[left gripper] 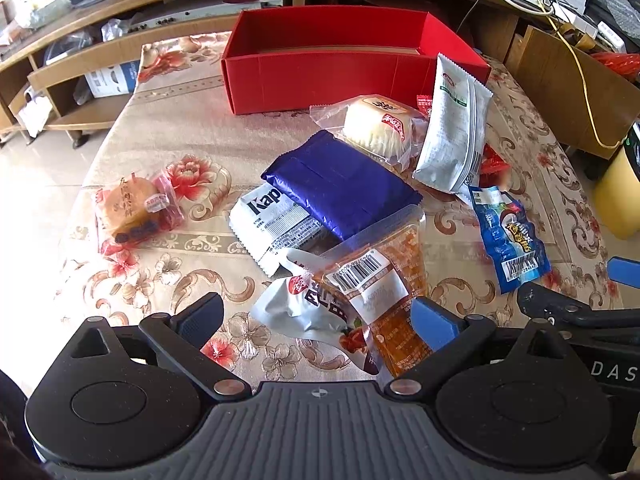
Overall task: Organize snacks
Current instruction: 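Move left tool toward orange pastry bag while right tool approaches blue sausage packet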
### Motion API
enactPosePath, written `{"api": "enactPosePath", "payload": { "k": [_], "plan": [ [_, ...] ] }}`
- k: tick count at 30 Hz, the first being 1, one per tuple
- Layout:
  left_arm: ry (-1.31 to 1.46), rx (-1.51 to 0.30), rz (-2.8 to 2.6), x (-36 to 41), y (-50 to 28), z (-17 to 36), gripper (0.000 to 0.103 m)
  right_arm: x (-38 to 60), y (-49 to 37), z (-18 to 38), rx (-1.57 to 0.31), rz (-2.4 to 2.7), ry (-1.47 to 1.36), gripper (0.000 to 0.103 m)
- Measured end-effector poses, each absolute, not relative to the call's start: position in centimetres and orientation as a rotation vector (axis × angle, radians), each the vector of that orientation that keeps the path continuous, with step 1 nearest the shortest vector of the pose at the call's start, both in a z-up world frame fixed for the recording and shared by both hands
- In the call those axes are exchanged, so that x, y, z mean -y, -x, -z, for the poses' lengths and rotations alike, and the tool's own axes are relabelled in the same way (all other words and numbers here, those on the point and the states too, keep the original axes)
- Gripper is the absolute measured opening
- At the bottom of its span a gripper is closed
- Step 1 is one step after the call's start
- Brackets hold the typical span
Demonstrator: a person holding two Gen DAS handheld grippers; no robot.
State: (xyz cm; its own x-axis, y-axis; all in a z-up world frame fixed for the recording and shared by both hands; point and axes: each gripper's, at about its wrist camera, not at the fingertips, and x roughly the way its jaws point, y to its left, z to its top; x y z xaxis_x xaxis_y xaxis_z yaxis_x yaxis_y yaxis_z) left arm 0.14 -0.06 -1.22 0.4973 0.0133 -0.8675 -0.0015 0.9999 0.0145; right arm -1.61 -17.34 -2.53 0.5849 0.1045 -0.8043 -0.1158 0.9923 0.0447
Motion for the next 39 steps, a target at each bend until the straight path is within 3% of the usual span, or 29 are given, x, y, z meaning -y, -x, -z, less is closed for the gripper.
{"api": "enactPosePath", "payload": {
  "k": [39],
  "plan": [
    [0.204, -1.167, -0.033, 0.9, -1.5, 2.9, 0.099, 19.9, 0.8, 2.6, -0.989, -0.119, -0.046, 0.101]
  ]
}}
